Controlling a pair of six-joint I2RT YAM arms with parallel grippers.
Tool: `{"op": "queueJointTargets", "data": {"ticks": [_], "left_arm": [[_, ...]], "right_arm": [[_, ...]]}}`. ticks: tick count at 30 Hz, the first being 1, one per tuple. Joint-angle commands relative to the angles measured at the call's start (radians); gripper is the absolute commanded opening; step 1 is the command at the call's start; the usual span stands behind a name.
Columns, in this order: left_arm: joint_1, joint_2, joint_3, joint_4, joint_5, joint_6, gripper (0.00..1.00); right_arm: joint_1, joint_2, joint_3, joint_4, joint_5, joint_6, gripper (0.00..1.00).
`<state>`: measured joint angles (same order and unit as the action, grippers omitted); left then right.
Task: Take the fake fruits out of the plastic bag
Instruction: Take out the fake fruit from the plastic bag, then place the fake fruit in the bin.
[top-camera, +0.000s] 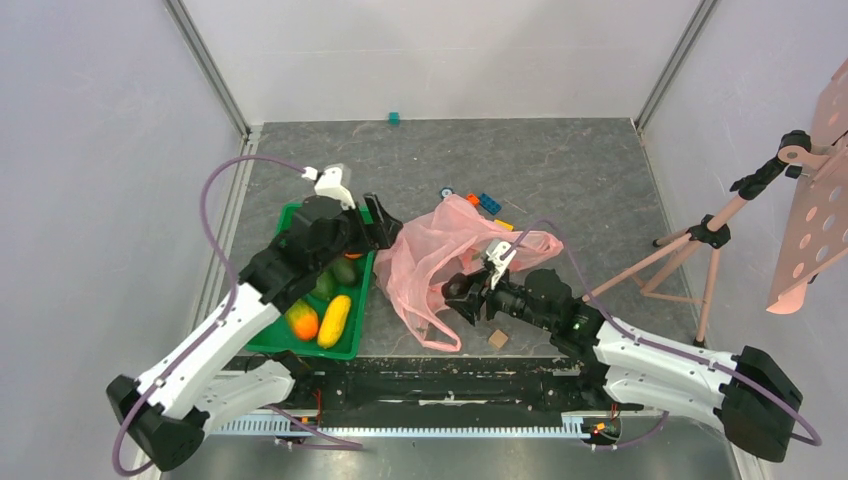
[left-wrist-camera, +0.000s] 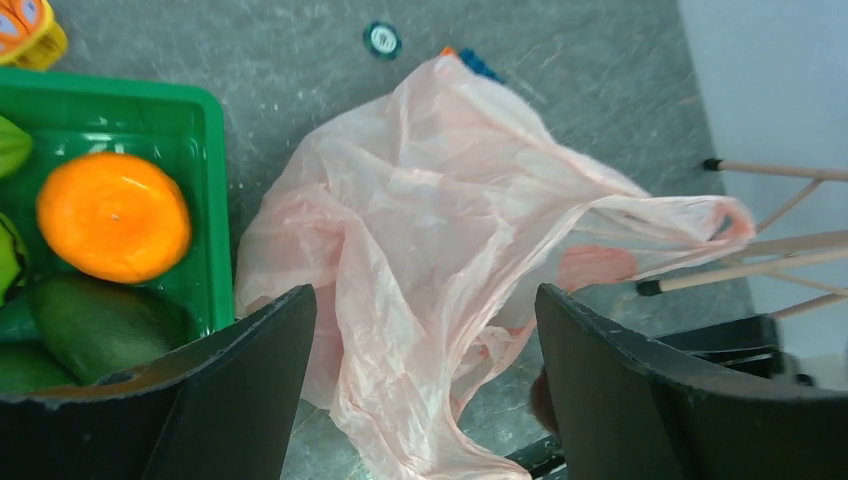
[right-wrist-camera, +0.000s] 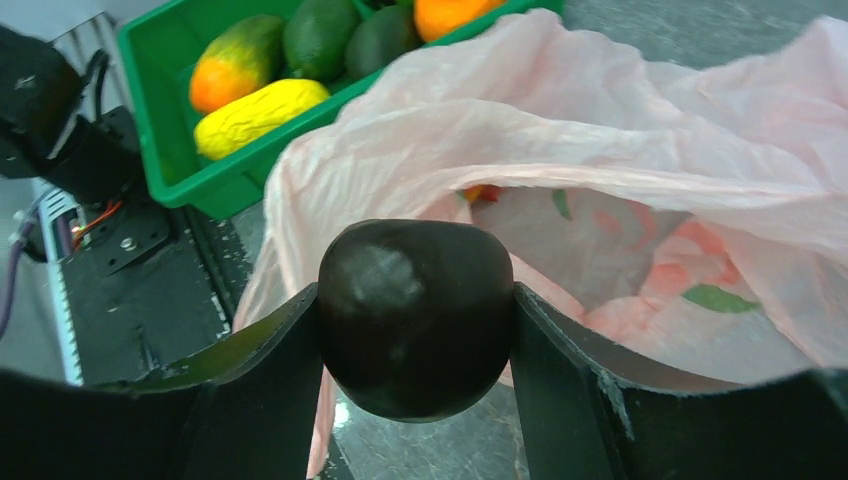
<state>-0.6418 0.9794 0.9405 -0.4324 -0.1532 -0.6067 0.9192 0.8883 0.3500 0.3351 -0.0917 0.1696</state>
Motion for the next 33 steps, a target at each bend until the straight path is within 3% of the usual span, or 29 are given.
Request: {"op": "queueJointTargets", "data": {"ticks": [1, 14, 19, 25, 33], "left_arm": [[-0.002, -0.078, 0.094, -0.12, -0.056, 0.075, 0.87], [-0.001, -0.226, 0.32, -0.489, -0.234, 0.194, 0.92], [-0.001, -0.283, 0.505, -0.613, -0.297, 0.204, 0.93], [-0.002, -0.349, 0.653, -0.648, -0.34, 0.238, 0.94], [-0.002, -0.382, 0.652, -0.674, -0.37, 0.239, 0.95]], "right_arm": [[0.059, 0.02, 0.093, 0.033, -0.059, -0.068, 0.52], [0.267, 0.42, 0.446, 0.087, -0.108, -0.136, 0.51], [0.276, 0.648, 0.62, 0.139, -0.149, -0.109, 0.51], [0.276, 0.95, 0.924, 0.129, -0.194, -0.129, 0.51], [0.276, 1.326, 1.387, -0.036, -0.199, -0.269, 0.52]]}}
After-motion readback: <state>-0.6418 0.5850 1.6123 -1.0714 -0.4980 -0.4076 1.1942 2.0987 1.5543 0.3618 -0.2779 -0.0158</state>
